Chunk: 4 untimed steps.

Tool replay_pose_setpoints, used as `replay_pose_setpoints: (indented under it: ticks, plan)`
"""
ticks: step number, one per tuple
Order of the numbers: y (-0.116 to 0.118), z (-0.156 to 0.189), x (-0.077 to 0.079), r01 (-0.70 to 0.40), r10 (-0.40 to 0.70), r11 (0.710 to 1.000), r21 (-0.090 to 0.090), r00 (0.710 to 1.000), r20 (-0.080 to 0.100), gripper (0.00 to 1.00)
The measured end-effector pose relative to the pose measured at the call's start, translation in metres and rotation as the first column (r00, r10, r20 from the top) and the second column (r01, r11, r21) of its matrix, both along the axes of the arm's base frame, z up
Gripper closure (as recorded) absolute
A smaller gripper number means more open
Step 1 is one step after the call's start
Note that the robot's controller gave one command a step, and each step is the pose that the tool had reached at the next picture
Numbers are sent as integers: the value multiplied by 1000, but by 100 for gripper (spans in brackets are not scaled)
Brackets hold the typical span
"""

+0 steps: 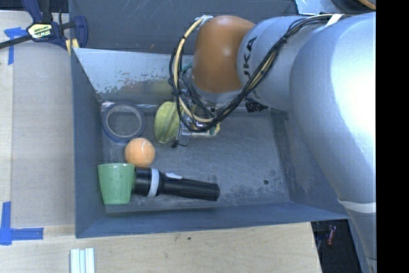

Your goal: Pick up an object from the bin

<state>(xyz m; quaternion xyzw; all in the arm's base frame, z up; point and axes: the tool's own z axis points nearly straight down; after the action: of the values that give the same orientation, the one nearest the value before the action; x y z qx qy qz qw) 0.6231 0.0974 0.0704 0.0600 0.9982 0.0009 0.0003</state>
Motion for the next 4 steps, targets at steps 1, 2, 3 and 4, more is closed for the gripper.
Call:
replay_pose_setpoints:
  ticks: [1,2,3,4]
  plan:
    - [22,48,-1,-142,142,990,-5,990,22,0]
    - [8,30,1,-499,499,867,-3,867,7,0]
    - [59,11,-15,-443,443,897,-16,896,20,0]
    - [86,3,-15,-733,733,679,-36,680,-14,100]
